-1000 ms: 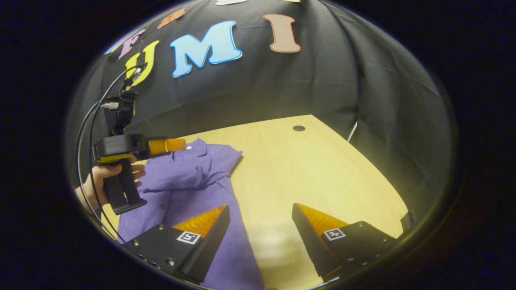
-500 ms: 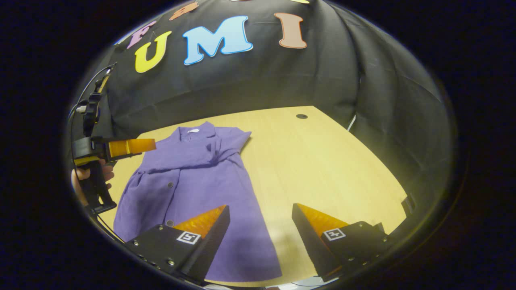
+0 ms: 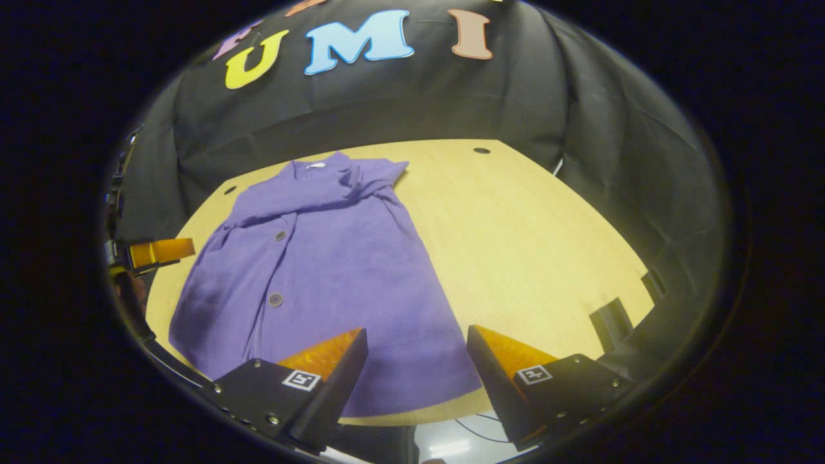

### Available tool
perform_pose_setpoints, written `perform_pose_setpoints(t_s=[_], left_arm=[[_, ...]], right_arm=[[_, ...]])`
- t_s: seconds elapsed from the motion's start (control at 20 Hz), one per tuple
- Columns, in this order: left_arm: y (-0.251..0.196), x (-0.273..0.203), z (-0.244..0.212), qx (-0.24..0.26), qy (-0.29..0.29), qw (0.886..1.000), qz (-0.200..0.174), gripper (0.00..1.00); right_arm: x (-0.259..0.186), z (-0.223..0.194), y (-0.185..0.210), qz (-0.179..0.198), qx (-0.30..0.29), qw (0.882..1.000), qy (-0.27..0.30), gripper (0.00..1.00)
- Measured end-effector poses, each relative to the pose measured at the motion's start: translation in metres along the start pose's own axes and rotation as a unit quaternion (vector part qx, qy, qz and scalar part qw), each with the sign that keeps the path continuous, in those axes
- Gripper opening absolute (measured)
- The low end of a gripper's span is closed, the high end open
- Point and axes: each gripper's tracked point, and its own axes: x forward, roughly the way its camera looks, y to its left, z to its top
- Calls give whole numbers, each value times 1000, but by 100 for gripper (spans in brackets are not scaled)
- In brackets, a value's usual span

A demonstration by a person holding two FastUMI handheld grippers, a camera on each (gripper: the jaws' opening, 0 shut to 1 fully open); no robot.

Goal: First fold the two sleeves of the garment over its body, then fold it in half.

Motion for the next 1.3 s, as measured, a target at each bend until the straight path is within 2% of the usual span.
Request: perform_pose_setpoints(t_s=[0.25, 0.3, 0.35, 0.55, 0.7, 0.8, 0.85, 1.05, 1.1, 1.15, 1.3], left_arm=[[43, -32, -41, 15, 5, 1000, 10, 95], [52, -36, -50, 22, 6, 1000, 12, 98], [60, -41, -61, 25, 12, 1000, 13, 95], [90, -57, -100, 7, 36, 999, 18, 98], [102, -64, -122, -1, 51, 999, 19, 94], [104, -67, -135, -2, 58, 998, 18, 98], [105, -70, -137, 1, 58, 998, 20, 94], [96, -71, -146, 31, 64, 997, 24, 94], [90, -73, -146, 31, 64, 997, 20, 98], [85, -74, -147, 30, 64, 997, 19, 94], [78, -70, -151, 36, 68, 997, 29, 97]], right_arm=[[-1, -19, -2, -11, -2, 1000, 11, 95], [-3, -21, -4, -16, -2, 1000, 12, 94], [-3, -21, -7, -22, -3, 1000, 13, 94], [2, -24, -20, -32, 7, 999, 14, 93], [7, -28, -30, -35, 30, 999, 22, 93], [10, -30, -30, -30, 40, 998, 26, 93], [11, -31, -31, -30, 40, 998, 29, 93], [12, -38, -24, -19, 55, 998, 37, 93], [10, -39, -21, -17, 58, 998, 37, 95], [10, -40, -19, -14, 57, 998, 37, 95], [8, -49, -6, -3, 44, 998, 45, 98]])
